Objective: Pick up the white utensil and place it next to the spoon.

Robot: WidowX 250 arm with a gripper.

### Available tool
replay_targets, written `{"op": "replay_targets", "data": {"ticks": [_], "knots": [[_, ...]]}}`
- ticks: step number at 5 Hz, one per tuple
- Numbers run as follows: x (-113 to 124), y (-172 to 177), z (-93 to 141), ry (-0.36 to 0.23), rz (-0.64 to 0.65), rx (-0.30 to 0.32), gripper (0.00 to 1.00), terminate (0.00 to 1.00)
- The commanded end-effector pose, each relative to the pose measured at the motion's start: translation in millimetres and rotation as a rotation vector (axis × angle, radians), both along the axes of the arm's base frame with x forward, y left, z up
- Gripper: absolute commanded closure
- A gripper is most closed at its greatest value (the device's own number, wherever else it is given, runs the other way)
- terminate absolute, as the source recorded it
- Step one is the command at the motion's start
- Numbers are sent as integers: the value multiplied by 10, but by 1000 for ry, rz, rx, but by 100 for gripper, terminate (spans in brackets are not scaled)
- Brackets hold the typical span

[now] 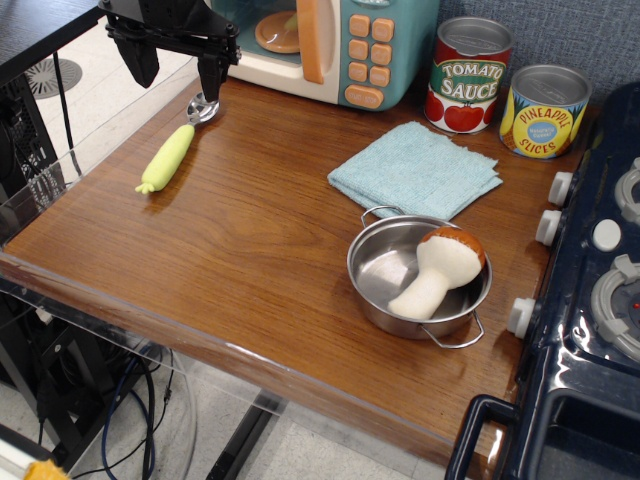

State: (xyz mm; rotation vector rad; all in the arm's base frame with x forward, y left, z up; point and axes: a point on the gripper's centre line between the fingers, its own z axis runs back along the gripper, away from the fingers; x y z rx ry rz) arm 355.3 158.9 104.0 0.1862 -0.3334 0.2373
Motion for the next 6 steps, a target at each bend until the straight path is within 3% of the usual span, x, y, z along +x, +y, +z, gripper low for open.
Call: {"op": "replay_targets", "data": {"ticks": [1, 3, 5, 6], "knots": [[0, 0, 0, 0, 0, 0, 0, 0], [-66, -274, 70, 2, -58, -22, 0, 0], [-347, -1142, 266, -25, -305, -67, 0, 0], [-472, -1598, 227, -7, -412, -115, 0, 0]]}}
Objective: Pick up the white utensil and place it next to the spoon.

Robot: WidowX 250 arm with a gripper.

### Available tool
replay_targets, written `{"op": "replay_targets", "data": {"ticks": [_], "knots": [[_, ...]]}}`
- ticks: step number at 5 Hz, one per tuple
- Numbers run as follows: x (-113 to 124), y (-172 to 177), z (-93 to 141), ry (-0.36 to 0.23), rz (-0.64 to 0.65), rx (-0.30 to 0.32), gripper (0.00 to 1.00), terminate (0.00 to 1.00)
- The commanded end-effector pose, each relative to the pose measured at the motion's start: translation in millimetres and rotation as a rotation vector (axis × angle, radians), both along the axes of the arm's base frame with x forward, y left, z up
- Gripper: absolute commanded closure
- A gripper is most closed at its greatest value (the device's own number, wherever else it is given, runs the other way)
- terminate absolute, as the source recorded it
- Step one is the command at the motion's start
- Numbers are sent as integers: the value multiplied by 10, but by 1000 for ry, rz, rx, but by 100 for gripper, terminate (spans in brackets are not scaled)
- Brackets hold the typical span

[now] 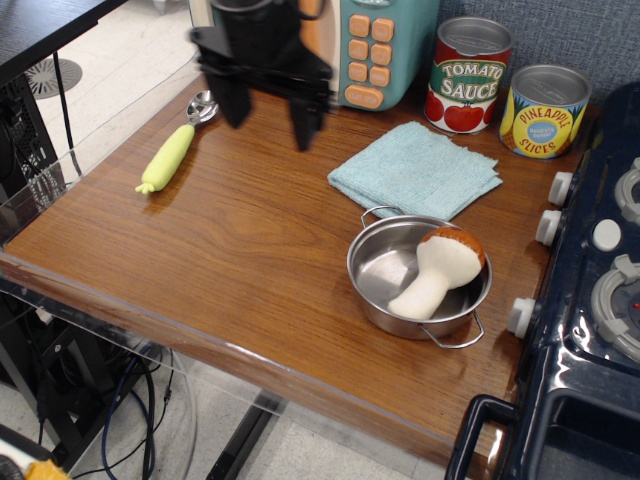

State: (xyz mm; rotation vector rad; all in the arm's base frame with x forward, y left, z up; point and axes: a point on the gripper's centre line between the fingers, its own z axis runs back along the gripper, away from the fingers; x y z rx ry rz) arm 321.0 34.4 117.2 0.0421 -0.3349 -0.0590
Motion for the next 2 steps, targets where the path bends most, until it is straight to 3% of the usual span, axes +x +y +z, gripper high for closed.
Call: {"op": "replay_targets", "data": {"ticks": [1, 2], "knots": [[-177, -729, -52, 19, -190, -40, 0, 0], [-197, -1049, -292, 27, -247, -31, 0, 0]]}}
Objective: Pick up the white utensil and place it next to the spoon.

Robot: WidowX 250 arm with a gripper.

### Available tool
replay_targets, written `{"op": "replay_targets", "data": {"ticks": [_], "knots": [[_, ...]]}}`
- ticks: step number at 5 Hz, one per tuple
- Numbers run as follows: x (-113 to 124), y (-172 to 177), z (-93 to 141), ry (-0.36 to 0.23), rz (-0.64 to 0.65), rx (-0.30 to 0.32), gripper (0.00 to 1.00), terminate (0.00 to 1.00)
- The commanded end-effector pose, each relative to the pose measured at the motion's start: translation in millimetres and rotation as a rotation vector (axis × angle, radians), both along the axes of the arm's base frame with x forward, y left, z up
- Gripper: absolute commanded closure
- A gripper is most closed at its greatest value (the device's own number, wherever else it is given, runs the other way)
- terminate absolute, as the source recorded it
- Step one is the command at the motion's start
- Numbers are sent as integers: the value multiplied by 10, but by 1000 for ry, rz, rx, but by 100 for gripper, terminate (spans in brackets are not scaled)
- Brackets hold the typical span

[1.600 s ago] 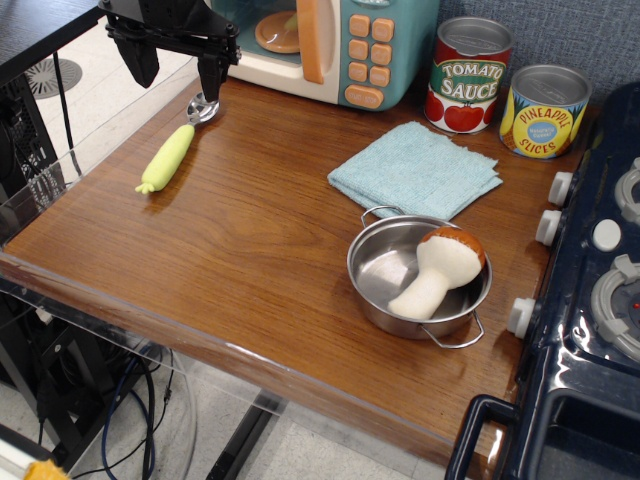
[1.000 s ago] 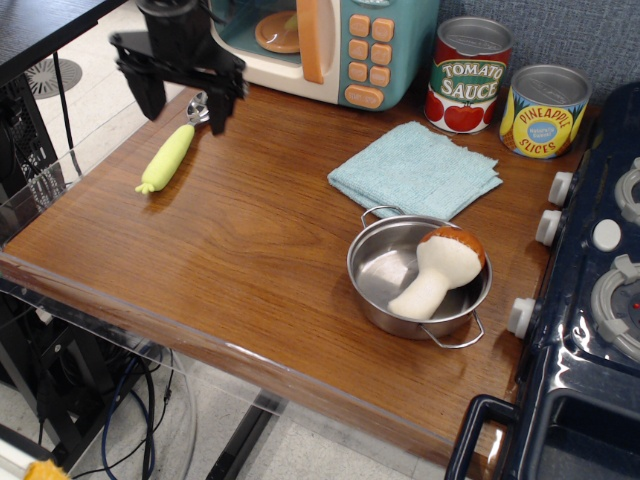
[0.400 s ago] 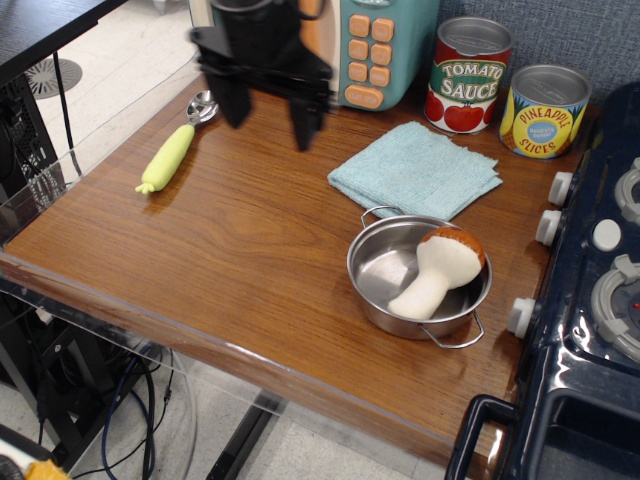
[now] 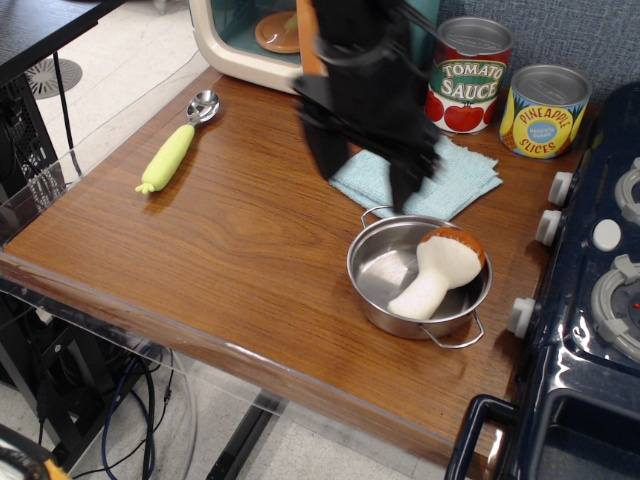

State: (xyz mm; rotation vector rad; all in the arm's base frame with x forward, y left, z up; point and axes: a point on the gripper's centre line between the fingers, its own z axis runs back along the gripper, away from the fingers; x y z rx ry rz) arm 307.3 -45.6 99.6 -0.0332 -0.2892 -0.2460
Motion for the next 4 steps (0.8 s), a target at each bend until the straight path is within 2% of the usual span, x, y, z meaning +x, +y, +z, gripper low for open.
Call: {"op": "replay_targets", "data": {"ticks": [1, 3, 4], "knots": [[-82, -288, -396, 22, -64, 46, 0, 0], [-54, -275, -675, 80, -42, 77, 0, 0], [-80, -294, -695, 71, -33, 70, 100, 0]]}}
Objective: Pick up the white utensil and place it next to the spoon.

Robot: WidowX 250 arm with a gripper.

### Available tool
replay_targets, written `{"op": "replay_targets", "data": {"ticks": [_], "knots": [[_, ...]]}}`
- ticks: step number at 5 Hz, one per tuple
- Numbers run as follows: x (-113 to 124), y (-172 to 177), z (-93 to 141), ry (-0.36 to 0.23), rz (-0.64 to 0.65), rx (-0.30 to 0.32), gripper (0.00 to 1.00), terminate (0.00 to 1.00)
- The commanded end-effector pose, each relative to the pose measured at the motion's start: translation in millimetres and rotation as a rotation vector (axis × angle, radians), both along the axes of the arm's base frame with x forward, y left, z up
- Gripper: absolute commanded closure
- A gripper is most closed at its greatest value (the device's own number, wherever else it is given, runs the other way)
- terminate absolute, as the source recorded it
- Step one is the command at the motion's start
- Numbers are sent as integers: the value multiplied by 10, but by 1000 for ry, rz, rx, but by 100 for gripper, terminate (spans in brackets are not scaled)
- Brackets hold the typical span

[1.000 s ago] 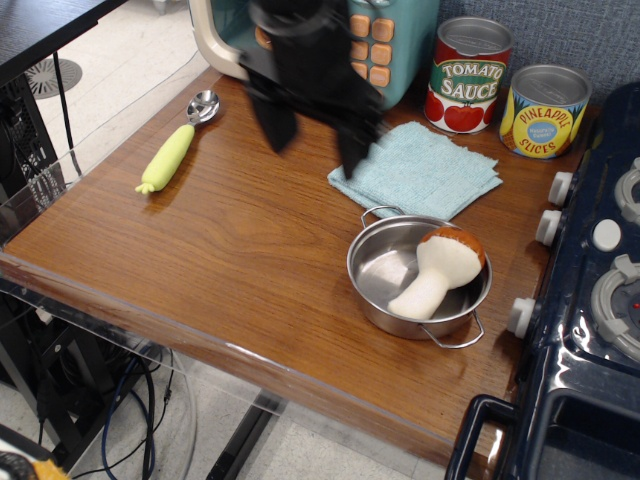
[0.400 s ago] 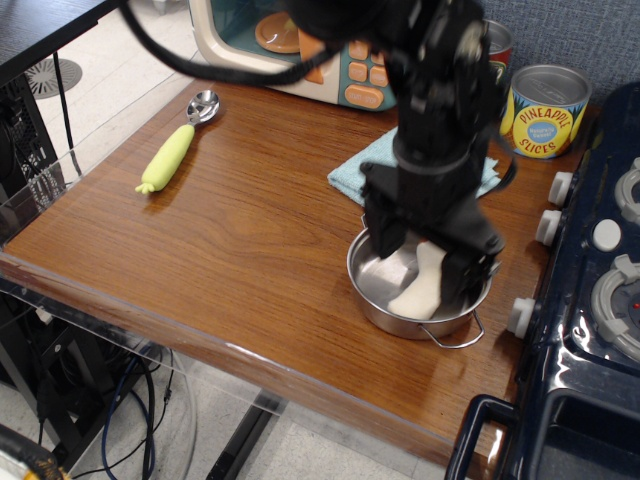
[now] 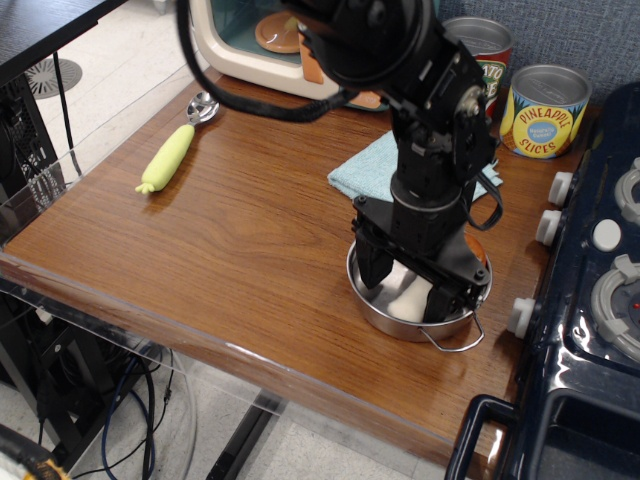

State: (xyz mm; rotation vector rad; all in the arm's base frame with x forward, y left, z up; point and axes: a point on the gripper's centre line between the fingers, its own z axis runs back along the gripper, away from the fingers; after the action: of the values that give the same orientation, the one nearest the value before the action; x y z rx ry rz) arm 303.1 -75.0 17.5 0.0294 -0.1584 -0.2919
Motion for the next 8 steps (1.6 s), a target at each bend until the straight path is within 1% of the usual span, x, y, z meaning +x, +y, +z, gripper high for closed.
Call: {"op": "replay_targets", "data": {"ticks": [1, 2, 3, 4, 5, 6, 7, 8], "knots": [[-64, 0, 127, -55, 8, -13, 100, 0], [-91, 17, 159, -65, 13, -23, 100, 0], [-77, 42, 299, -102, 8, -39, 100, 0], [-98, 155, 690, -209, 46, -67, 100, 0], [-113, 349, 1138, -312, 110, -83, 100, 0], [62, 702, 1266, -333, 195, -67, 100, 0], [415, 1147, 1203, -336, 277, -13, 100, 0], [734, 1553, 1070, -311, 361, 23, 100, 0]]}}
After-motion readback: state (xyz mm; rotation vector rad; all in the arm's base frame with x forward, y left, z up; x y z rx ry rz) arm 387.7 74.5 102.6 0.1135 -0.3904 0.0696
